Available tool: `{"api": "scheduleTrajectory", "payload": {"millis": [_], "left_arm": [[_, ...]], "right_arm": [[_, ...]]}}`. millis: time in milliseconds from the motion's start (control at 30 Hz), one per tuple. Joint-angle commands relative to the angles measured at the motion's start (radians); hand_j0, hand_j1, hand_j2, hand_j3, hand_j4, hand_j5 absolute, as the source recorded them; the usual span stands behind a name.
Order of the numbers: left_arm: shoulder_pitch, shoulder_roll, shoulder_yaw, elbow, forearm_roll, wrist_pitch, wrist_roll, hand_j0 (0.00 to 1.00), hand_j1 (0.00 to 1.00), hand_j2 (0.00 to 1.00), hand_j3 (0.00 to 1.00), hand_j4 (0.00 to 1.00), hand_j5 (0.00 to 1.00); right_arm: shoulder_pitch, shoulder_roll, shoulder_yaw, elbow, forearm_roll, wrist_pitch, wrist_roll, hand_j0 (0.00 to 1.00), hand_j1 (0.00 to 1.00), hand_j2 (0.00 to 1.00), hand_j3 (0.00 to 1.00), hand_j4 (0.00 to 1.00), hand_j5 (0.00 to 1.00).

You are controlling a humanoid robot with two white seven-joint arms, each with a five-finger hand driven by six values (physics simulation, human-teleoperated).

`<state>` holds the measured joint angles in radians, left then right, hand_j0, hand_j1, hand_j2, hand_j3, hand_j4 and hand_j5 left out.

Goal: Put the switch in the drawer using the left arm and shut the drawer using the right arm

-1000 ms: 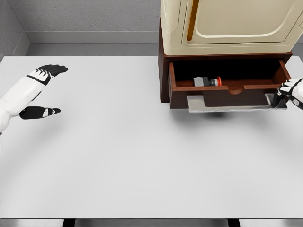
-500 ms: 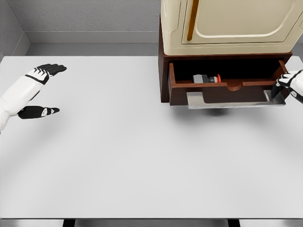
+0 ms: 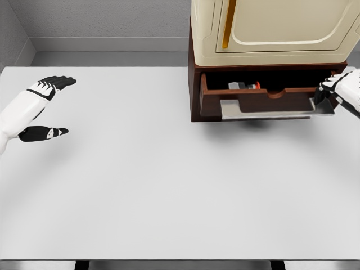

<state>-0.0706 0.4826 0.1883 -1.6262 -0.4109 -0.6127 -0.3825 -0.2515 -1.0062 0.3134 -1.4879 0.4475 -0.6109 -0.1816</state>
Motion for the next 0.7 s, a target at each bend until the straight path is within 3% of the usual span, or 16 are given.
{"api": "scheduleTrajectory", "payload": {"millis": [0, 267, 467, 667], "left_arm": [[0.000, 0.001, 0.002, 0.000, 0.008, 0.002, 0.001, 1.00, 1.00, 1.00, 1.00, 1.00, 1.00], [0.002, 0.001, 0.005, -0.001, 0.008, 0.002, 0.001, 1.00, 1.00, 1.00, 1.00, 1.00, 1.00], [0.002, 0.001, 0.005, -0.001, 0.008, 0.002, 0.001, 1.00, 1.00, 1.00, 1.00, 1.00, 1.00], [0.002, 0.001, 0.005, -0.001, 0.008, 0.002, 0.001, 1.00, 1.00, 1.00, 1.00, 1.00, 1.00]], "right_arm": [[-0.003, 0.015, 0.023, 0.031, 0.005, 0.000, 0.010, 0.20, 0.20, 0.20, 0.20, 0.20, 0.20], [-0.064, 0.047, 0.061, 0.071, 0.025, 0.000, 0.010, 0.21, 0.21, 0.21, 0.21, 0.21, 0.21], [-0.060, -0.025, 0.050, 0.035, 0.011, 0.000, 0.007, 0.21, 0.21, 0.21, 0.21, 0.21, 0.21], [-0.063, -0.028, 0.033, 0.041, 0.013, 0.000, 0.007, 0.20, 0.20, 0.20, 0.20, 0.20, 0.20]]}}
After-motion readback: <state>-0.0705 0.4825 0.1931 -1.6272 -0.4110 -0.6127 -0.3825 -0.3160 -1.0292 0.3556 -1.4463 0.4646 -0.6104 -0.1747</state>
